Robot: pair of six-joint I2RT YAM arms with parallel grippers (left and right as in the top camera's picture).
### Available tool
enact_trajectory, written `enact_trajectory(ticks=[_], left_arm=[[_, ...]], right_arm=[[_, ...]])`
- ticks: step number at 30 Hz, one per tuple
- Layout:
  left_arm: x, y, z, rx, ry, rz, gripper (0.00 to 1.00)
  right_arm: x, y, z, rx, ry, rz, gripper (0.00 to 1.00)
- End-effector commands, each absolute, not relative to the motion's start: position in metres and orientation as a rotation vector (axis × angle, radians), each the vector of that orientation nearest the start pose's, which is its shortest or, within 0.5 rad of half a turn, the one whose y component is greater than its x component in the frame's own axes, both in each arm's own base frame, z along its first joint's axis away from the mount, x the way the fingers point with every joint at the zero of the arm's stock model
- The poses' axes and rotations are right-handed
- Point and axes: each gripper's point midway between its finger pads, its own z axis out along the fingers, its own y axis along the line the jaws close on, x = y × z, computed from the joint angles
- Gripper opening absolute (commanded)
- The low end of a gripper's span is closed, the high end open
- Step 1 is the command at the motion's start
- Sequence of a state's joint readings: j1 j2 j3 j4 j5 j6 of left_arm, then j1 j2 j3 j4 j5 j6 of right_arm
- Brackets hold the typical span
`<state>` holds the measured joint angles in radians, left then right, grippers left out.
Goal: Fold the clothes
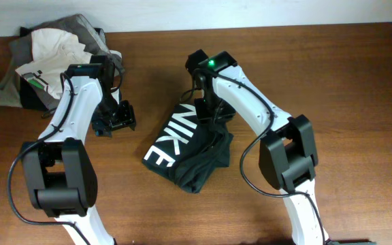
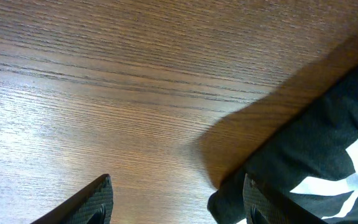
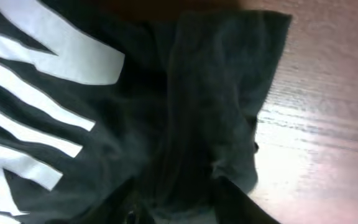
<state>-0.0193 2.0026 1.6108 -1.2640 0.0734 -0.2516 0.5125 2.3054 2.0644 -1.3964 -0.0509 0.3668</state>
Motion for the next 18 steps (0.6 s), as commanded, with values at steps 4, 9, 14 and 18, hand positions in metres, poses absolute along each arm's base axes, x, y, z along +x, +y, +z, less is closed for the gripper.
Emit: enact_trajectory(ticks=[4,9,14,18], left_arm=[[0.357,-0.019,0.076,-0.393,3.200,-0.096,0.67],[0.356,-0.019,0.076,-0.393,3.201,-0.095,0.67],[0.356,-0.019,0.076,-0.393,3.201,-0.095,0.67],[0.356,-0.024,0.077,-0.395,3.203,-0.146,0.67]], right_arm=[[0.377,0.219,0.060,-0.217,3.199,-0.010,0.13],[0.373,0.173,0.065,-0.064,3.249,-0.207,0.04],[0.360,0.119,0.074,0.036,3.332,-0.419,0.06],[0.361,0.106,0.077,0.044,3.321,-0.496,0.71]])
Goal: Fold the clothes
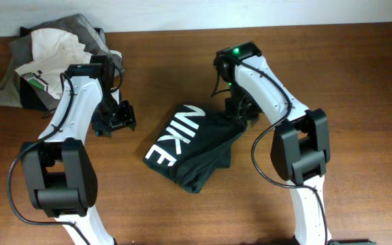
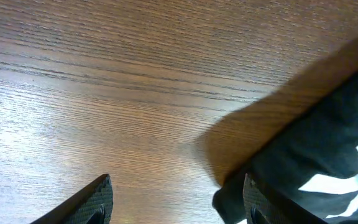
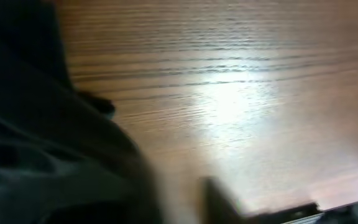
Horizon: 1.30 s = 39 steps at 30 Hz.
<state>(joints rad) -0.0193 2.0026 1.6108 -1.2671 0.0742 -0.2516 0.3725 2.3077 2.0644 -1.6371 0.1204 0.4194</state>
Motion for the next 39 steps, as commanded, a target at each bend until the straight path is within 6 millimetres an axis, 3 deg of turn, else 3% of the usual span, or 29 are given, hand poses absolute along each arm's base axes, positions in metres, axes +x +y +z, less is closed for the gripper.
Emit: enact_trajectory(ticks=[1,4,8,11,14,17,18,22,32,35,37,38,39], left_arm=[[0.356,-0.031,0.078,-0.394,3.204,-0.208,0.66],[0.357,-0.042,0.080,-0.346,3.204,-0.319,0.62],[0.355,-0.068,0.101,-0.140,3.157,-0.465,0.58],[0.345,-0.102,0.122,0.142,3.107,-0.484,0.67],[0.314,-0.142,0.118,0.449,3.151,-0.488,0.77],[0.284,-0.175,0.101,0.635,3.181,-0.488,0.84],[0.279,-0.177,0.097,0.656,3.189,-0.486,0.86],[0.240,-0.212,0.087,0.934,3.104,-0.900,0.87],[0.229,-0.209,0.055,0.956,3.126,-0.900,0.87],[0.225,-0.207,0.056,0.952,3.149,-0.902,0.52],[0.217,-0.204,0.060,0.944,3.188,-0.912,0.10],[0.213,-0.203,0.062,0.938,3.203,-0.926,0.01],[0.210,-0.203,0.064,0.943,3.214,-0.926,0.00]], right_arm=[[0.362,0.105,0.078,0.044,3.314,-0.503,0.82],[0.368,0.107,0.102,0.086,3.251,-0.449,0.88],[0.369,0.101,0.166,0.130,3.106,-0.322,0.99],[0.374,0.060,0.204,0.311,3.001,-0.235,0.99],[0.371,0.024,0.229,0.345,2.973,-0.031,0.98],[0.369,-0.006,0.234,0.413,2.962,0.029,0.99],[0.368,-0.011,0.234,0.429,2.962,0.026,0.99],[0.368,-0.017,0.234,0.427,2.961,0.023,0.99],[0.365,-0.017,0.233,0.428,2.974,0.021,0.99],[0.365,-0.017,0.233,0.428,2.974,0.021,0.99],[0.366,-0.017,0.233,0.428,2.970,0.022,0.99],[0.367,-0.017,0.233,0.427,2.965,0.023,0.99],[0.368,-0.017,0.234,0.426,2.961,0.023,0.99]])
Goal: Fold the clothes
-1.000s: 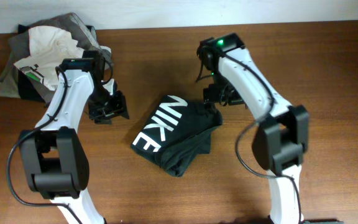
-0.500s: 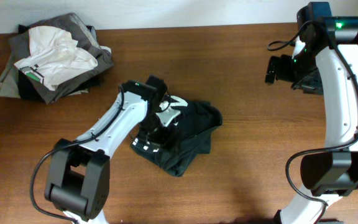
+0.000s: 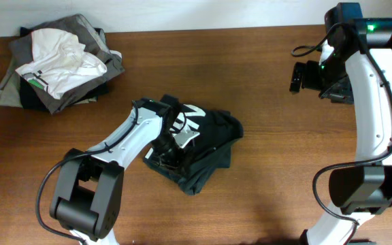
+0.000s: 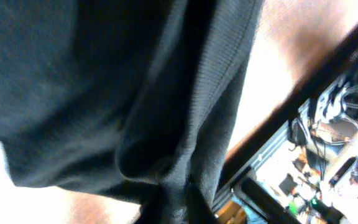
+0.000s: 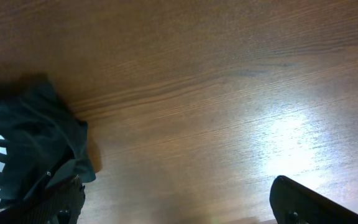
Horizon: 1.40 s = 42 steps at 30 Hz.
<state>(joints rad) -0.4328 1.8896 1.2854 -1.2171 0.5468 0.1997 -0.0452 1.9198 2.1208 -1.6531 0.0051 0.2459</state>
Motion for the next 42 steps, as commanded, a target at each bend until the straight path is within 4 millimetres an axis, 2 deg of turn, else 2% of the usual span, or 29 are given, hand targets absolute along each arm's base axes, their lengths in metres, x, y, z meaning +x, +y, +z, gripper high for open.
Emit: enact_trajectory(ticks=[1,6,8,9,11,16,19,20,21,22,24,26,27,28,29,31,35,39,42], left_arm=[[0.205,-0.204,0.065,0.976,3.214,-0.936,0.00],[0.156,-0.245,0.072,1.236,3.205,-0.973,0.01],[0.141,-0.247,0.074,1.295,3.231,-0.954,0.02],[0.137,-0.246,0.075,1.304,3.247,-0.949,0.09],[0.130,-0.240,0.078,1.298,3.300,-0.938,0.13],[0.134,-0.234,0.082,1.300,3.305,-0.875,0.25],[0.153,-0.235,0.097,1.302,3.221,-0.813,0.28],[0.174,-0.238,0.112,1.286,3.129,-0.765,0.35],[0.194,-0.238,0.122,1.233,3.081,-0.721,0.51],[0.218,-0.237,0.134,1.145,3.042,-0.667,0.99],[0.284,-0.231,0.161,0.918,2.892,-0.666,0.99],[0.331,-0.216,0.171,0.755,2.786,-0.665,0.99],[0.361,-0.197,0.173,0.635,2.741,-0.663,1.00],[0.375,-0.179,0.170,0.566,2.741,-0.649,0.99],[0.383,-0.163,0.161,0.550,2.753,-0.643,0.99],[0.387,-0.150,0.139,0.568,2.789,-0.707,0.99],[0.385,-0.158,0.089,0.583,2.874,-0.898,0.99],[0.378,-0.159,0.057,0.574,2.958,-0.950,0.99],[0.366,-0.162,0.036,0.654,2.984,-1.045,0.99]], right_arm=[[0.368,-0.017,0.234,0.426,2.960,0.023,0.99],[0.371,-0.017,0.234,0.424,2.947,0.024,0.99],[0.374,-0.017,0.235,0.423,2.935,0.026,0.99],[0.376,-0.017,0.235,0.422,2.929,0.027,0.99],[0.378,-0.017,0.235,0.421,2.921,0.028,0.99],[0.379,-0.017,0.235,0.420,2.918,0.029,0.99],[0.380,-0.017,0.236,0.420,2.911,0.030,0.99],[0.383,-0.018,0.236,0.418,2.899,0.032,0.99],[0.385,-0.018,0.237,0.417,2.892,0.034,0.99],[0.386,-0.017,0.237,0.415,2.889,0.038,0.99],[0.386,-0.017,0.237,0.415,2.888,0.038,0.99],[0.387,-0.017,0.237,0.414,2.884,0.039,0.99],[0.387,-0.017,0.237,0.414,2.885,0.038,0.99],[0.387,-0.017,0.237,0.414,2.885,0.038,0.99],[0.387,-0.017,0.237,0.414,2.885,0.039,0.99],[0.387,-0.017,0.237,0.413,2.883,0.044,0.99],[0.388,-0.015,0.237,0.410,2.884,0.055,0.99],[0.387,-0.015,0.237,0.379,2.889,0.051,0.99],[0.387,-0.015,0.237,0.379,2.890,0.051,0.99]])
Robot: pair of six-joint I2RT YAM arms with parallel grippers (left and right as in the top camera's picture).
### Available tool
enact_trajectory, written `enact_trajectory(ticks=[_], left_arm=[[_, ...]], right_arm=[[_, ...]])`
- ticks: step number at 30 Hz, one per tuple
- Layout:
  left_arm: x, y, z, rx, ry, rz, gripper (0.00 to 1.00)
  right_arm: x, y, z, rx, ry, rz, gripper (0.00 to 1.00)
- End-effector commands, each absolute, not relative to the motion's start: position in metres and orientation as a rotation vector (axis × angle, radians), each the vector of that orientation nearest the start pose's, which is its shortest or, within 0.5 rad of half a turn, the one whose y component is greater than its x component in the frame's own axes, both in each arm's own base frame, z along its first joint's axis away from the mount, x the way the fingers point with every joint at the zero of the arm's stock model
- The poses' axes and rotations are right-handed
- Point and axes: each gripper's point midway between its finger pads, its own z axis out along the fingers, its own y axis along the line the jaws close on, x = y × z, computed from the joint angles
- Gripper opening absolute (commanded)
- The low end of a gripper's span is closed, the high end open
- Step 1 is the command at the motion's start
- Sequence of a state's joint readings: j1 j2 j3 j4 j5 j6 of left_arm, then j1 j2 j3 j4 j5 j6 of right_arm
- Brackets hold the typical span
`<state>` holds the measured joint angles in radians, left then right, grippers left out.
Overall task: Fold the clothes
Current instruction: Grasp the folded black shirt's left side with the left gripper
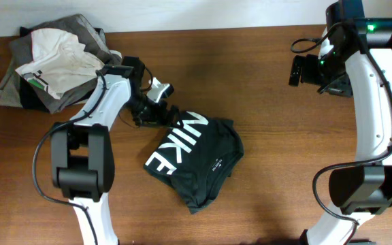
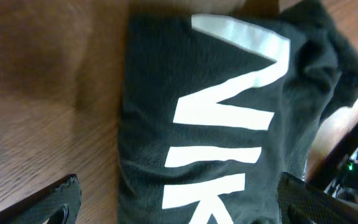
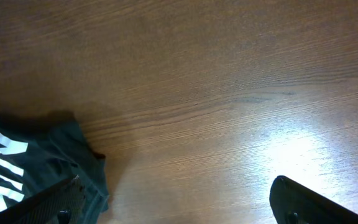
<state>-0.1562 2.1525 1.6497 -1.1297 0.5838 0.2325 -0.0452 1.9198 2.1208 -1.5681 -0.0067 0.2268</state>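
Note:
A black shirt [image 1: 197, 158] with white NIKE lettering lies folded in a compact bundle at the middle of the table. My left gripper [image 1: 154, 114] is open at the bundle's upper left edge. In the left wrist view the shirt [image 2: 222, 124] fills the space between the spread fingers [image 2: 59, 200], and nothing is gripped. My right gripper [image 1: 297, 71] hangs open at the far right back, away from the shirt. Its wrist view shows only a corner of the shirt [image 3: 36, 165] at the lower left.
A pile of folded grey, white and dark clothes [image 1: 53, 64] sits at the table's back left corner. The brown wooden table [image 1: 284, 177] stretches bare to the right of the shirt and along the front.
My left gripper was down on the bunched shirt's lower left with fabric around it. Now it is open at the upper left edge, and the shirt lies flatter with NIKE showing. The right arm barely moved.
First my right gripper was on the shirt's top edge while the left stood open to its left. Then the right was at the shirt's upper right corner. Later it was open at the far right while the left was on the bunched shirt. Now both are open.

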Motion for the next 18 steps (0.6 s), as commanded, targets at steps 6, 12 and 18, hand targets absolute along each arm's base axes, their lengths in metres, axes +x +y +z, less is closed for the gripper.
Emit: enact_trajectory(ticks=[6,12,18], left_arm=[[0.320,-0.179,0.019,0.773,3.096,-1.259,0.99],[0.299,-0.208,0.008,0.882,3.138,-1.270,0.51],[0.309,-0.214,0.003,0.774,3.162,-1.228,0.42]], right_arm=[[0.387,-0.015,0.237,0.379,2.890,0.051,0.98],[0.387,-0.015,0.237,0.379,2.890,0.051,0.99],[0.387,-0.015,0.237,0.379,2.890,0.051,0.99]])
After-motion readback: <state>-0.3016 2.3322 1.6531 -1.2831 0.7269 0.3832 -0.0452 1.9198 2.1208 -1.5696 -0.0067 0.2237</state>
